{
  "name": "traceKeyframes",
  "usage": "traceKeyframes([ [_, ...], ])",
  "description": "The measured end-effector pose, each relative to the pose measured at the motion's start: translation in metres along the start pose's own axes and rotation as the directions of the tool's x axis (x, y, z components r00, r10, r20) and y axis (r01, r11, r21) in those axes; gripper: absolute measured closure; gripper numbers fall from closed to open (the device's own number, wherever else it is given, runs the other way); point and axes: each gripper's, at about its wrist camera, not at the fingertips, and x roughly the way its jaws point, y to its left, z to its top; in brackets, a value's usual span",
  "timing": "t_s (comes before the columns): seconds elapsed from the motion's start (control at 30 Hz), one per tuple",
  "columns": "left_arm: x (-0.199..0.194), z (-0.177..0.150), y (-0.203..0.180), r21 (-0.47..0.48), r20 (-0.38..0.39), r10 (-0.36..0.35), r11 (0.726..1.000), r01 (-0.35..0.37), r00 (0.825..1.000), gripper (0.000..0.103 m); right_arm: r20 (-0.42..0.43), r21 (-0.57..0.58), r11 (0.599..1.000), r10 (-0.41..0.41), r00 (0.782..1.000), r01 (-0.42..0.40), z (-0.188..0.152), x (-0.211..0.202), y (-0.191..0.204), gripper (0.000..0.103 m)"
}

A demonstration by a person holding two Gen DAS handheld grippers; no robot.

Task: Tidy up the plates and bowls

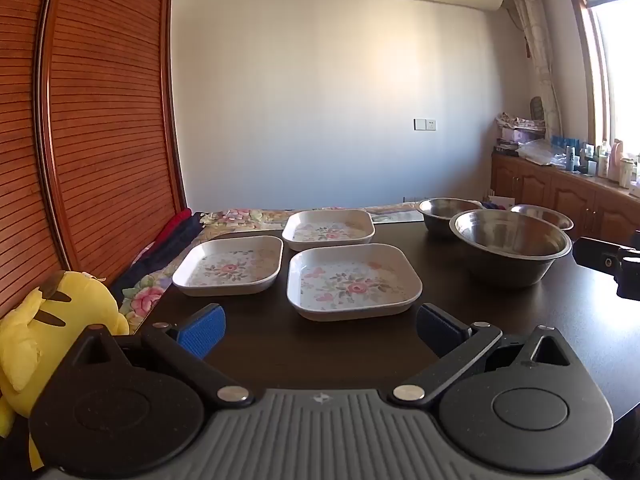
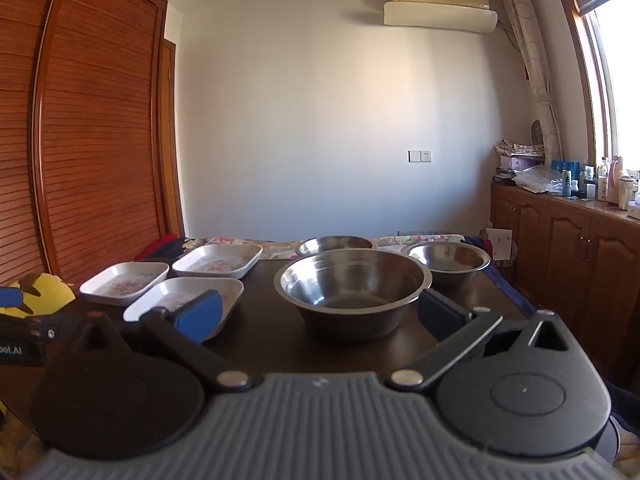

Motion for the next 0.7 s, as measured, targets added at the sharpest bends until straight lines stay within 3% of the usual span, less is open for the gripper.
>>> traceKeyframes([
  [0.57,-0.001,0.0,0.0,0.013,-0.003,0.005,1.0,-0.005,1.0,0.0,-0.002,0.008,1.0,0.006,1.0,-0.006,-0.005,-0.013,-0.01,0.0],
  [0.7,-0.002,0.0,0.0,0.016,0.001,0.005,1.0,-0.005,1.0,0.0,-0.005,0.013,1.0,-0.007,1.0,0.007,-0.005,0.001,-0.009,0.0],
])
